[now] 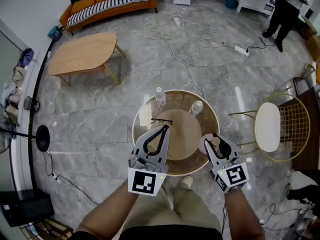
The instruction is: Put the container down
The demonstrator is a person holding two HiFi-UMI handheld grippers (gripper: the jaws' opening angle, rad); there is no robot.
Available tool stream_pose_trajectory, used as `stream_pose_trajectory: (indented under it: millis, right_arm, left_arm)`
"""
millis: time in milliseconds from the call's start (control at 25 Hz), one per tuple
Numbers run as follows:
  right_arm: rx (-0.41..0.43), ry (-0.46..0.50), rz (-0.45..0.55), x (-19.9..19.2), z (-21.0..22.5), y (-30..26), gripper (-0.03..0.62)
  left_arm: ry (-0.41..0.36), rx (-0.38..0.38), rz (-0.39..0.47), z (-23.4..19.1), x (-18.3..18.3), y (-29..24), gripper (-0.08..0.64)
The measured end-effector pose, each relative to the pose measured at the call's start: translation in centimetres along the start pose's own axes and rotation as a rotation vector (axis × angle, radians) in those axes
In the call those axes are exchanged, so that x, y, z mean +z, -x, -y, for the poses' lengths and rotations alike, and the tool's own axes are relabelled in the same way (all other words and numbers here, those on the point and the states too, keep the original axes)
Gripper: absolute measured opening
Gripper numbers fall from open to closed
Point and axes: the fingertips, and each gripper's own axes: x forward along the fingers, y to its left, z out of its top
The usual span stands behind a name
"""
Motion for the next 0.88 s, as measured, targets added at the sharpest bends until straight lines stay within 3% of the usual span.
stream_pose_trajectory:
  millis: [240, 440, 880]
  right_arm:
    - [0.033, 0.005, -0.027, -3.4, 0.2, -2.2, 0.147]
    - [-0.002, -0.007, -0.040, -5.9, 1.0, -3.5, 0.147]
    - [-0.007, -0.042, -0.121, -12.6, 2.0, -7.2, 0.147]
  left_arm:
    - [0.030, 0.036, -0.001, -0.3, -3.0, -0.8, 0.015]
    - [0.015, 0.052, -0.019, -0.1, -5.6, -1.2, 0.015]
    - [0.028, 0.029, -0.033, 0.5, -9.6, -2.7, 0.015]
